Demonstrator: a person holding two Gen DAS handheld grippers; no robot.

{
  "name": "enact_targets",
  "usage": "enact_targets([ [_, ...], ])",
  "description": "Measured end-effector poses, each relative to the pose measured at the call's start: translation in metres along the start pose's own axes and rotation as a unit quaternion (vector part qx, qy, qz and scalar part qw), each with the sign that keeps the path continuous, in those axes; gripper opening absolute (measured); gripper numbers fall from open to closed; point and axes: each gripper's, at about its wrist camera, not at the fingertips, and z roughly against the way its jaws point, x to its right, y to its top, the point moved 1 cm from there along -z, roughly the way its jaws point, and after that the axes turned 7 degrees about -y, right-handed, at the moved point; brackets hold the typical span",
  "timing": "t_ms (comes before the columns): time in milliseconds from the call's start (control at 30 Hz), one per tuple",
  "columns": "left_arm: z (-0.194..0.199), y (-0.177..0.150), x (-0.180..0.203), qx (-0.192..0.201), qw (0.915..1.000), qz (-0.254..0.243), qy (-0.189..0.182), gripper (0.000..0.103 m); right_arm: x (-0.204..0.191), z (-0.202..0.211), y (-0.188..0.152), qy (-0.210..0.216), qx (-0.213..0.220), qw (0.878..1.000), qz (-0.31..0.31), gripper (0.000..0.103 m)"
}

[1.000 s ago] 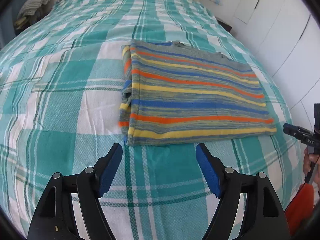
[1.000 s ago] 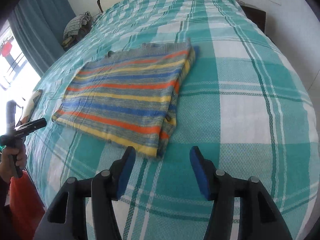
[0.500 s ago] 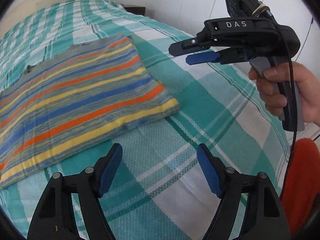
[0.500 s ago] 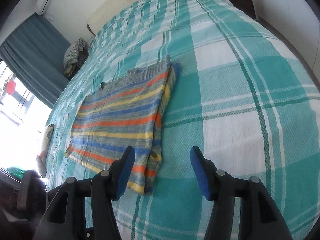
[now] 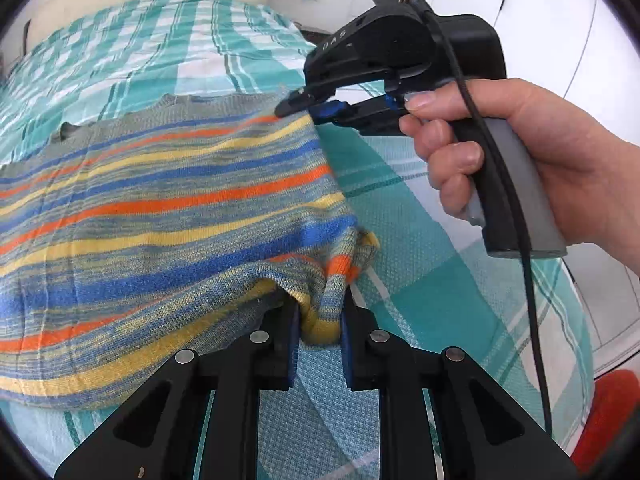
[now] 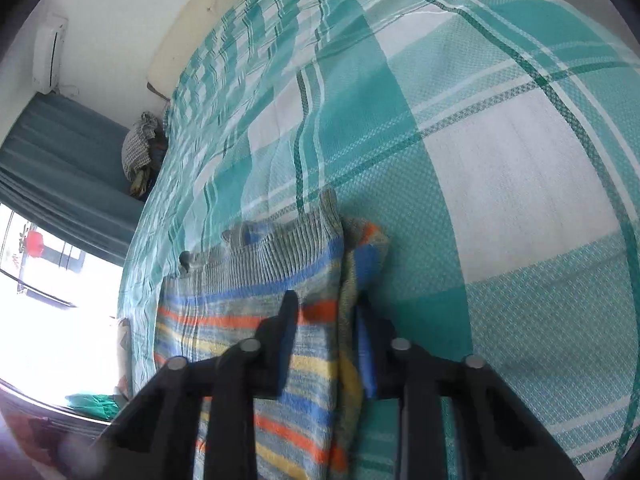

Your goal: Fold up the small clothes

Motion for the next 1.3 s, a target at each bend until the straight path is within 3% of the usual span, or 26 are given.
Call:
enact_targets([
  [100,0.011,-0.004,0.001,-0.010,0.9999,0.013,0.003,0.022,-0.028,0.012,0.003,-0.012,0.019,0.999,0.039,0.009],
  [167,0.011,-0.009,0.001,-0.043,0.9988,0.024,-0.003,0.047,-0.040,0.020,0.002,-0.026,0.024,0.997,0.063,0.009],
  [233,0.019,-0.020,0.001,-0.056,0.9975,0.032,-0.027,0.059,-0.044,0.020,0.003,-0.041,0.018,0.996,0.073,0.009],
  [300,0.034,-0.033,0.007,-0.048,0.9985,0.003,-0.027,0.059,-0.037,0.023,0.003,-0.052,0.016,0.996,0.071,0.009],
  [400,0.044,-0.039,0.022,-0.030,0.9963,-0.080,-0.012,0.060,-0.029,0.022,0.004,-0.048,0.012,0.996,0.071,0.009],
  [500,0.028,-0.030,0.046,-0.028,0.9830,-0.182,0.009,0.061,-0.030,0.023,0.005,-0.047,0.008,0.996,0.082,0.009],
  [600,-0.007,-0.026,0.067,-0.034,0.9574,-0.278,0.069,0.066,-0.034,0.024,0.008,-0.040,-0.001,0.994,0.099,0.009],
  [667,-0.027,-0.024,0.071,-0.043,0.9457,-0.310,0.086,0.066,-0.039,0.025,0.011,-0.038,-0.013,0.992,0.121,0.009],
  [700,-0.032,-0.020,0.070,-0.045,0.9459,-0.311,0.080,0.063,-0.041,0.025,0.012,-0.037,-0.020,0.990,0.134,0.009],
  [767,-0.037,-0.006,0.063,-0.055,0.9573,-0.276,0.064,0.007,-0.045,0.026,0.014,-0.038,-0.031,0.986,0.158,0.009],
  [833,-0.029,0.009,0.050,-0.044,0.9751,-0.215,0.034,0.006,-0.050,0.025,0.016,-0.043,-0.040,0.982,0.178,0.009],
  [900,-0.005,0.021,0.038,-0.014,0.9874,-0.158,-0.003,0.005,-0.058,0.027,0.018,-0.041,-0.041,0.981,0.183,0.009],
  [1000,0.056,0.037,0.004,0.050,0.9955,-0.040,-0.070,0.005,-0.081,0.033,0.023,-0.014,-0.029,0.982,0.185,0.009],
  [1067,0.097,0.042,-0.031,0.089,0.9909,0.036,-0.094,0.005,-0.104,0.033,0.025,0.008,-0.017,0.982,0.188,0.009],
  [1167,0.143,0.034,-0.092,0.129,0.9784,0.131,-0.094,0.005,-0.152,0.020,0.022,0.041,-0.012,0.980,0.196,0.009],
  [1300,0.163,0.004,-0.175,0.134,0.9646,0.223,-0.044,0.005,-0.218,-0.024,0.004,0.057,-0.021,0.975,0.213,0.009],
])
